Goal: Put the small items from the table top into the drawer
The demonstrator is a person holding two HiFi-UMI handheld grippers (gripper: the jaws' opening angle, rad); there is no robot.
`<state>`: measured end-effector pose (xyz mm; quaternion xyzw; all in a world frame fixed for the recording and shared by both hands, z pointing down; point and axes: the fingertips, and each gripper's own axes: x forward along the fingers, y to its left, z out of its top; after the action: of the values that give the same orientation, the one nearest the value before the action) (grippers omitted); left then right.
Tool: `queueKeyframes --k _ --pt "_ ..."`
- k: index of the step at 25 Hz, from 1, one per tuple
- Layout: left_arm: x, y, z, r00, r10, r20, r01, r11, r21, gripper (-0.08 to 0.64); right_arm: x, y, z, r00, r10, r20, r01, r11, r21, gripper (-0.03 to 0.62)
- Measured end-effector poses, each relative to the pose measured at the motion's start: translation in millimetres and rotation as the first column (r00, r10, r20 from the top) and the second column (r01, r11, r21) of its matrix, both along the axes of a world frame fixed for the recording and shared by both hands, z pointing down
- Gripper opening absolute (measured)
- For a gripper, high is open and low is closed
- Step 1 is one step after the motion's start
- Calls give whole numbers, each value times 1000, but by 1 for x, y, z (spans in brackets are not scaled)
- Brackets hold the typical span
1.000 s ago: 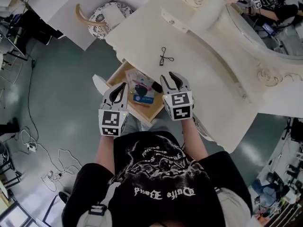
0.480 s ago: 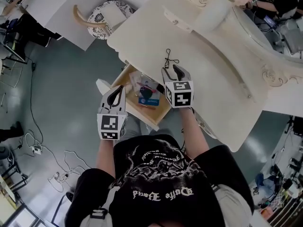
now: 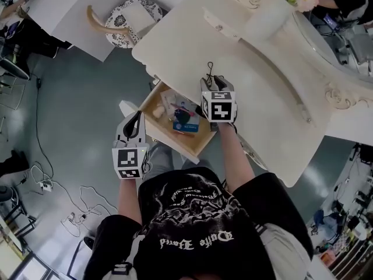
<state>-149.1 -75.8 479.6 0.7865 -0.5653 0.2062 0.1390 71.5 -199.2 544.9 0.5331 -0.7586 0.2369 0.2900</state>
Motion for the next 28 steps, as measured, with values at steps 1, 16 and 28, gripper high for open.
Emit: queueKeyframes --k 1,16,28 --pt "-2 0 0 1000 -1 0 1 1000 -1 15 -1 -2 2 1000 7 -4 -7 1000 -6 176" --pt "-15 -4 6 1000 -15 -10 14 1000 -20 15 5 -13 6 980 51 -190 -53 999 -4 57" --pt "-16 -6 1 998 -34 -59 33 999 -9 15 6 -5 0 996 43 -78 -42 999 15 37"
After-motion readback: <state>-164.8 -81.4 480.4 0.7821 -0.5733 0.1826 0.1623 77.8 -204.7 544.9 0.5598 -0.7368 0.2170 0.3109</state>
